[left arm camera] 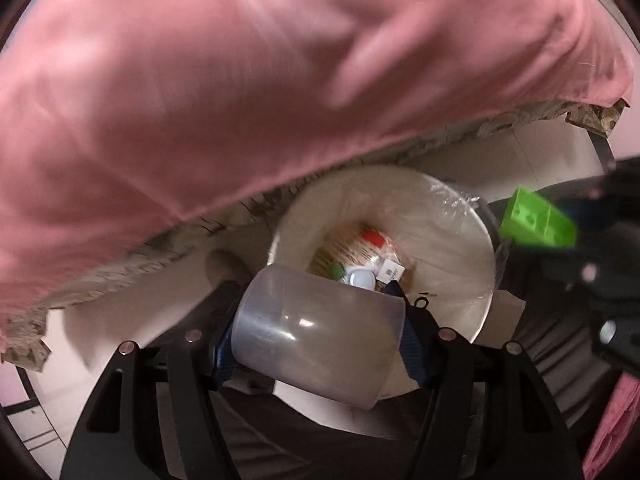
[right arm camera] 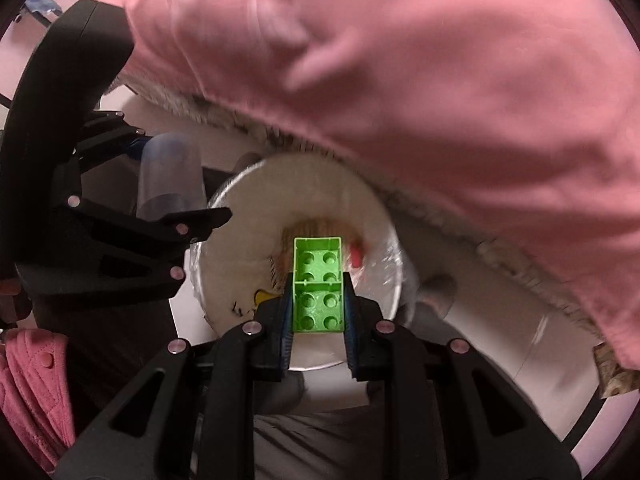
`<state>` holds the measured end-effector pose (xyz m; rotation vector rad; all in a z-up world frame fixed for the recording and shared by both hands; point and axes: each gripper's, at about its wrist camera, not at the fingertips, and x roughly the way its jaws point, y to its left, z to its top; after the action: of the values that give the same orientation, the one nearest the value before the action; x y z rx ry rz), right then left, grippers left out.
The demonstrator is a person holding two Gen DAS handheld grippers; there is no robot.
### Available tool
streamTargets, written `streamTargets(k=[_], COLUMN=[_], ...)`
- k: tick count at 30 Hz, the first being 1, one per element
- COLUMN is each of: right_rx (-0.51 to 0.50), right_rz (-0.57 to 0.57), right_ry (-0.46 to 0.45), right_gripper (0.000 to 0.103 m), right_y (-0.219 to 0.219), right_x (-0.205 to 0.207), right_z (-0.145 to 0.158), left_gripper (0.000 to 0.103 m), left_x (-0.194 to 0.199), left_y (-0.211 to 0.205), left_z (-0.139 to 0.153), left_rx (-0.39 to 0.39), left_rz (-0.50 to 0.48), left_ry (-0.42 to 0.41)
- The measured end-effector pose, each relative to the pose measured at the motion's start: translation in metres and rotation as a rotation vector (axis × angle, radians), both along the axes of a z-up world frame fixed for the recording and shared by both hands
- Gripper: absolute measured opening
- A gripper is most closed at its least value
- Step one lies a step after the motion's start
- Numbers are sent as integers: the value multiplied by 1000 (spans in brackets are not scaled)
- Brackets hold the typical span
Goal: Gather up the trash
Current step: 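Carry the plastic cup and green Lego brick over the trash bin with both tools, then open both tools to drop the cup and Lego brick into the bin, then move both open tools back over the bed toward the milk carton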
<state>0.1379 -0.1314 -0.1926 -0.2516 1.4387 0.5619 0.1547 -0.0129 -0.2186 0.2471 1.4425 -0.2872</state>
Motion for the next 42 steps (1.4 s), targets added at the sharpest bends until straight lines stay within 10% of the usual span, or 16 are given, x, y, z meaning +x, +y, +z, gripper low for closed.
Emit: streamTargets(k=[35,38,42], right_rx=[-6,-54,-39], right_rz=[-173,-172,-192], right_ry=[426,430,417], right_gripper=[23,48,50], right_y=[13,15,12], right_x=[5,5,7], right_z=[-179,-185,-185], left_gripper=[68,71,74], left_x=[27,27,26], left_y=[4,8,8], left_z=[-150,-152,-153], left_rx=[-120,-115,-112], left_rz=[247,258,261], left_ry=[386,391,390])
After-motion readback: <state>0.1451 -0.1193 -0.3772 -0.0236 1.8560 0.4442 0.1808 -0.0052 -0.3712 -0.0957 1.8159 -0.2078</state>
